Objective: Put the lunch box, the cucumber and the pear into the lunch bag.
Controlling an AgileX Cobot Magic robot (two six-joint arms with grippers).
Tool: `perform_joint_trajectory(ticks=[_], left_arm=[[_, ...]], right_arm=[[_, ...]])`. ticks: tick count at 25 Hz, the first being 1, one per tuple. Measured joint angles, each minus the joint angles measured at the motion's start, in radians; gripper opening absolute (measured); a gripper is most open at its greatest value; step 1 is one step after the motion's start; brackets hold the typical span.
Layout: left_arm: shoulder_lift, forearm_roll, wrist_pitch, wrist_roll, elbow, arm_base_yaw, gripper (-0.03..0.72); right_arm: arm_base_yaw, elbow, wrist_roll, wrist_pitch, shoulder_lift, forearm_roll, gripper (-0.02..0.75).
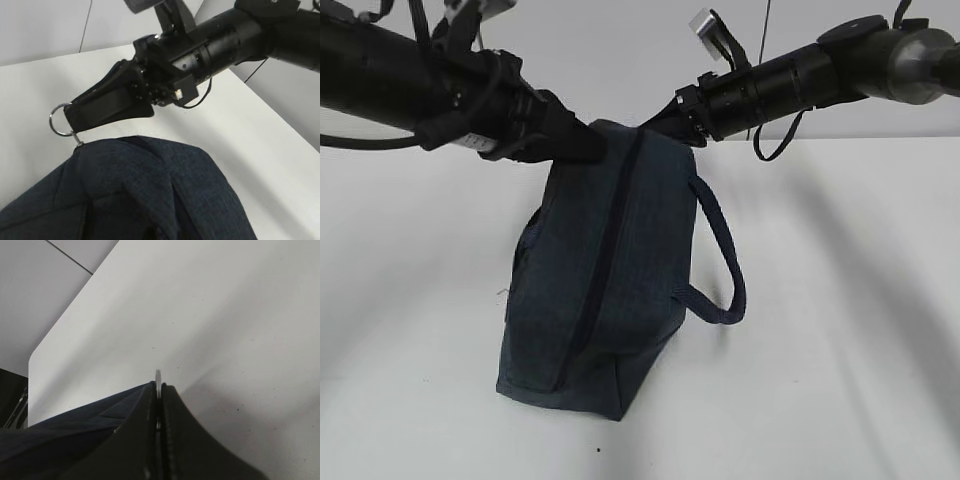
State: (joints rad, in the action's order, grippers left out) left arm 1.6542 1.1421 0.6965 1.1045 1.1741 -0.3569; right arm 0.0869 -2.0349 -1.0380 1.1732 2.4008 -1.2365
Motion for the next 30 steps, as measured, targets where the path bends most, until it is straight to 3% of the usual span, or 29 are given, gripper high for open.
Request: perform_joint_trajectory(ticks=[18,21,25,27,30], left_arm=[[-0.019,0.020,-0.024,0.005,-0.006,0.000,0.015],[0.000,0.072,-0.019,0.007,-0.006,0.000,0.015],[0.055,0.135,-0.031,0.008,-0.005,-0.001,0.036],[0.071,0.150,-0.055,0.008,-0.004,-0.001,0.080],[0.074,0.155,-0.093,0.008,-0.002,-0.002,0.244]], right_arm=[[0.000,-0.019,0.039,-0.010,0.032,0.011,0.015],[0.000,-0.060,0.029,-0.016,0.035,0.025,0.109],[-0.004,-0.122,0.025,-0.024,0.036,0.056,0.338],[-0.004,-0.146,0.025,-0.024,0.036,0.104,0.412],[-0.004,-0.180,0.061,-0.022,0.036,0.221,0.451]])
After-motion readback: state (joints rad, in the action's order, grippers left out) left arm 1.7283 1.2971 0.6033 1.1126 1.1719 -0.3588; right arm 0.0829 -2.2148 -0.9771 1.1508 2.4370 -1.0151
